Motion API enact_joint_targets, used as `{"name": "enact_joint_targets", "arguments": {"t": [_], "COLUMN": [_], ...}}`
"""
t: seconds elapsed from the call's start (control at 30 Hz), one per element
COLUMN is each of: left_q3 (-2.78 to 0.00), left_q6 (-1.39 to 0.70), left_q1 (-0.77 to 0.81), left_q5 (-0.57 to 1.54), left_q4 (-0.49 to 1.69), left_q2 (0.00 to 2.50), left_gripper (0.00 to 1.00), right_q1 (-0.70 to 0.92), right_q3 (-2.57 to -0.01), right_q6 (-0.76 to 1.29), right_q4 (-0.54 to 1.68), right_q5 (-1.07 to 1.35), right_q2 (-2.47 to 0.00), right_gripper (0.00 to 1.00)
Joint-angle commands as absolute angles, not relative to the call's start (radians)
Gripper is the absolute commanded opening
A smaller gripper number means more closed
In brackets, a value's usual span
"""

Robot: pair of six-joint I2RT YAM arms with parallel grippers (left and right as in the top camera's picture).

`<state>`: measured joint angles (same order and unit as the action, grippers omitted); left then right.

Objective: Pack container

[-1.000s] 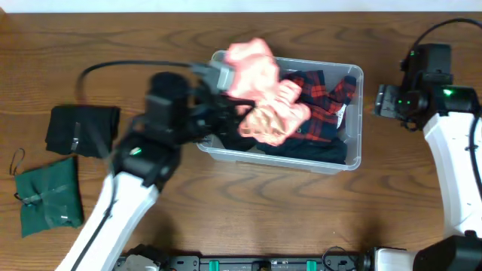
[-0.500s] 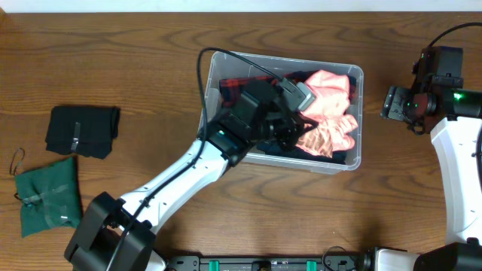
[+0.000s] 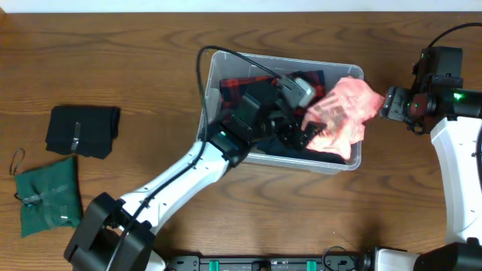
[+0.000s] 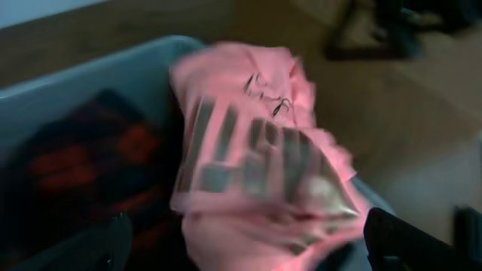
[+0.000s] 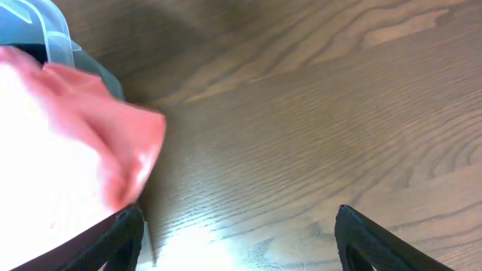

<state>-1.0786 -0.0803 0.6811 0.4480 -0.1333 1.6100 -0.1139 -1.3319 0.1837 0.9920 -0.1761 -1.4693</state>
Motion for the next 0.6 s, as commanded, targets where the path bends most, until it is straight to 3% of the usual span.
{"name": "enact_joint_targets", "arguments": {"t": [0.0,0.2,0.33,0.47,0.57], "left_q3": [-1.127,-1.134,-1.134,-1.134,-1.134], "left_q6": [-0.173,-0.200,-0.201,-0.239,-0.245], "left_q1": [0.627,0.618,0.591,0.522,0.448], "left_q5": [0.395,0.396,0.311,0.153,0.099], "left_q4": [-0.136,-0.128,-0.041,0.129,0.244], "left_q2": [1.580,1.546,1.522,1.473,1.417], "left_gripper": [0.98,0.98,0.98,0.98,0.98], "right_q1": [-0.121,-0.121,-0.107,-0.071,-0.032], "right_q3": [-1.332,-1.332,-1.332,-1.332,-1.332], "right_q6": [0.201,0.181,-0.067,-0.084,-0.084], "right_q4": [0.996,0.979,0.923,0.913,0.910], "right_q5": [-0.187,-0.155,0.252,0.239,0.235], "right_q2": [-1.453,-1.453,-1.453,-1.454,-1.463], "right_gripper": [0.79,0.78,0.55,0.30,0.26]}}
